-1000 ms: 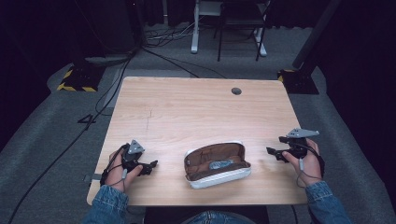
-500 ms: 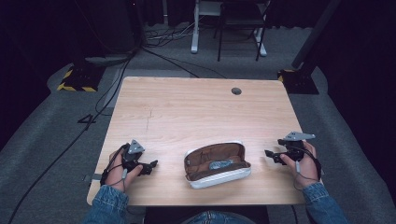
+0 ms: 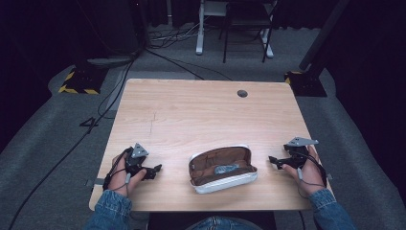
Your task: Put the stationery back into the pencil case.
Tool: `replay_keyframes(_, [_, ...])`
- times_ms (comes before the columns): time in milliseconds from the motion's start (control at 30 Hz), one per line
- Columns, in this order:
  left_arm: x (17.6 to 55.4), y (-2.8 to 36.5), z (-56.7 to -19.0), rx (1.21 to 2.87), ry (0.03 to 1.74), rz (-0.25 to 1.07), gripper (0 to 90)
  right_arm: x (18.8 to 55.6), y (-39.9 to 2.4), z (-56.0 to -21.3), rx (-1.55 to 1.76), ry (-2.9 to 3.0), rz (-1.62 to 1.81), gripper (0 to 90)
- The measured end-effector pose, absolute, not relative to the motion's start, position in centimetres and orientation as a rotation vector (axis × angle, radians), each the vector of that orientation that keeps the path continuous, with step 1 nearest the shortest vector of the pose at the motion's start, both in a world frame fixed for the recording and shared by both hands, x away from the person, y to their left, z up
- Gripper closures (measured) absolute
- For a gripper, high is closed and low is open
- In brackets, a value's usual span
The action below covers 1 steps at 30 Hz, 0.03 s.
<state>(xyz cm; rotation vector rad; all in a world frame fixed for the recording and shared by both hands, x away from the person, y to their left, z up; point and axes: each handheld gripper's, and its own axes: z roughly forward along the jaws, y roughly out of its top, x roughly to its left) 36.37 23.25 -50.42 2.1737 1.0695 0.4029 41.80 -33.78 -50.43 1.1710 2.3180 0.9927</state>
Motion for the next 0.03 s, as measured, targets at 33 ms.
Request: replay_keyframes(33, [36.37,23.25,-50.42,2.173,1.070,0.403,13.8,41.80,-33.78,-50.43,1.172,2.317,0.993,8.3])
